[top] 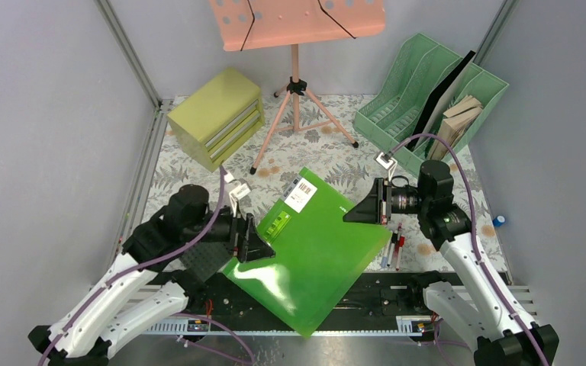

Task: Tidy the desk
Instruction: Place the folder in the storage box.

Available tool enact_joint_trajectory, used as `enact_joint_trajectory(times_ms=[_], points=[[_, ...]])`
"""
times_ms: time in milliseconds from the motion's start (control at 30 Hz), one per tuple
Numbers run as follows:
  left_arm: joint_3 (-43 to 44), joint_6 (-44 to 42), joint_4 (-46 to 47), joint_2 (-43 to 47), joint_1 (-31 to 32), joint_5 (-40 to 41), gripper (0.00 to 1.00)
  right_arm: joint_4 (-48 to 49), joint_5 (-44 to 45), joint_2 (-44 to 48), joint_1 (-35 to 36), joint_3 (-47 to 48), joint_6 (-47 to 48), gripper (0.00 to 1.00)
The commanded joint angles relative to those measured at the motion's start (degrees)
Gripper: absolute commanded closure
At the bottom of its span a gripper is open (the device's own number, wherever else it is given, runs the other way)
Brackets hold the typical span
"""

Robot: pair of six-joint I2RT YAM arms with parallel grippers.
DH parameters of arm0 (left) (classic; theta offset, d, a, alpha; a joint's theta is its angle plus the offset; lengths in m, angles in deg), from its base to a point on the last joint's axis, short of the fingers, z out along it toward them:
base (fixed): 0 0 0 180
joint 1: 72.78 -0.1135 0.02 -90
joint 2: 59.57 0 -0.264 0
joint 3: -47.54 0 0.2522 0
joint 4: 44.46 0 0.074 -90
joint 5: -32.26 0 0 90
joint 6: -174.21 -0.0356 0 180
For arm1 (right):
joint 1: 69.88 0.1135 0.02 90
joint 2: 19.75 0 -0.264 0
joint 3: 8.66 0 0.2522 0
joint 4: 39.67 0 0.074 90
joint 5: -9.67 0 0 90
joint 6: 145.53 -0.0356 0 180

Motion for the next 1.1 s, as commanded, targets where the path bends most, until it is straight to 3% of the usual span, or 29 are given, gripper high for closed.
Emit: enact_joint_trajectory(times_ms=[0, 200, 400, 700, 933, 1067], points=[[1.34, 2.46, 9.57, 4.57, -0.17, 2.02, 0.06, 2.66, -0.75, 1.53, 0.33, 0.04, -1.42, 1.00], [4.27, 1.54, 5.36, 6.67, -0.11, 16.39, 0.01, 2.63, 0.71, 2.34, 0.33, -0.50, -1.74, 1.00], [9.39, -2.12, -1.55, 5.20, -0.16, 25.13, 0.01, 1.92, 2.42, 3.19, 0.33, -1.50, -1.67, 1.00], [10.24, -5.32, -6.91, 5.78, -0.11, 43.36, 0.01, -5.94, 7.31, 1.87, 0.33, 1.75, 1.85, 1.00], [4.82, -7.32, -4.06, 8.30, -0.15, 43.82, 0.01, -25.16, 20.90, -0.72, 0.33, 11.58, 11.45, 1.00], [1.26, -4.16, -2.30, 10.32, -0.13, 46.79, 0.01, -30.42, 28.07, -1.95, 0.33, 16.33, 12.65, 1.00]])
